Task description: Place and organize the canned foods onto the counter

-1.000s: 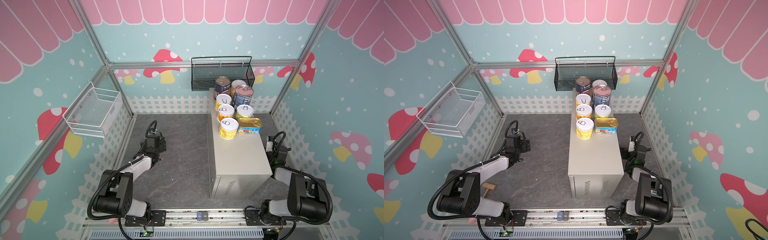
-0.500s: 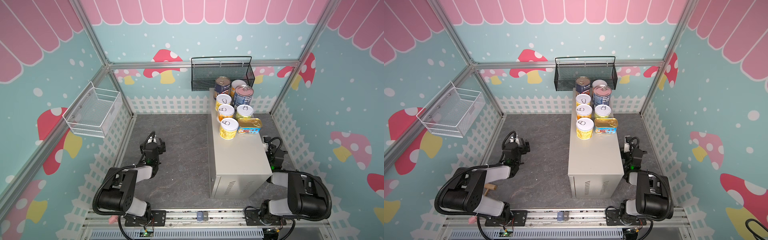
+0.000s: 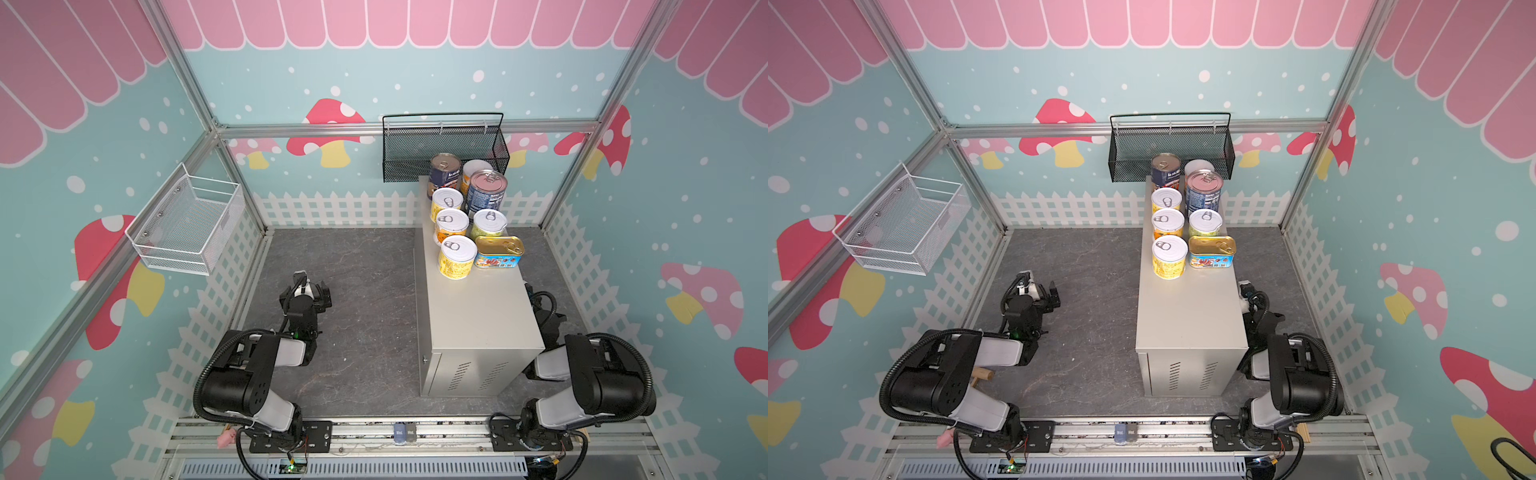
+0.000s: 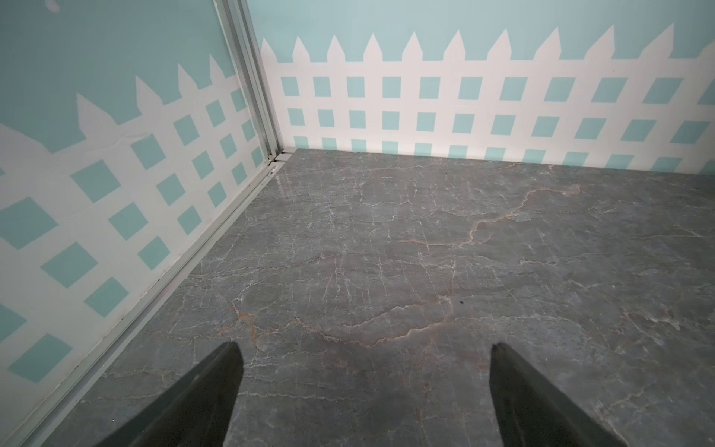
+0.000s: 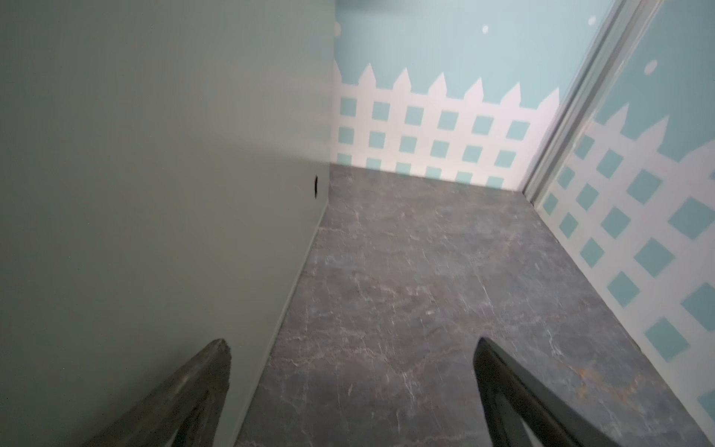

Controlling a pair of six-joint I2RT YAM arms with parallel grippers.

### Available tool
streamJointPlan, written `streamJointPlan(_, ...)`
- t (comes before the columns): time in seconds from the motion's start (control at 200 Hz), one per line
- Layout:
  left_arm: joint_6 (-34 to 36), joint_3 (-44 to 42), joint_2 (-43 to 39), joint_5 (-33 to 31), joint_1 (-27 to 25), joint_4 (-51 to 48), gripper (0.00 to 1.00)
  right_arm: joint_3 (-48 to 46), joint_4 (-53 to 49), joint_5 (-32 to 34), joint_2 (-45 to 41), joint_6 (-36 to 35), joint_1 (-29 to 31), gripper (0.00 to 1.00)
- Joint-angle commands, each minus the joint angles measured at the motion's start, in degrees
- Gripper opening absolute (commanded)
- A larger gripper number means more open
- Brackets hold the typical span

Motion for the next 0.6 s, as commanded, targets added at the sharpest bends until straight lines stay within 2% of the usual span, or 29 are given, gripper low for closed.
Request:
streamJointPlan(0.0, 0.23, -0.15, 0.47, -0.84, -0.04, 2.60, 0.99, -0.11, 5.06, 4.32, 0.46, -1.31, 1.28, 0.99)
streamJointPlan(0.04, -0.01, -0.06, 0.14, -0.77, -0.02, 1.91, 0.99, 0.83, 1.69, 4.86, -0.21, -1.26, 1.28, 0.99)
streamJointPlan(0.09, 0.19, -0.10, 0.32, -0.84, -0.02, 2.20, 0.99, 0.52, 4.63, 4.82, 0.89, -1.24, 1.45, 1.00)
streamJointPlan(0.595, -0.48, 0.90, 0.12, 0.56, 0.79, -0.01, 0.99, 0.52, 3.70, 3.65, 0.55, -1.75, 1.45, 0.99)
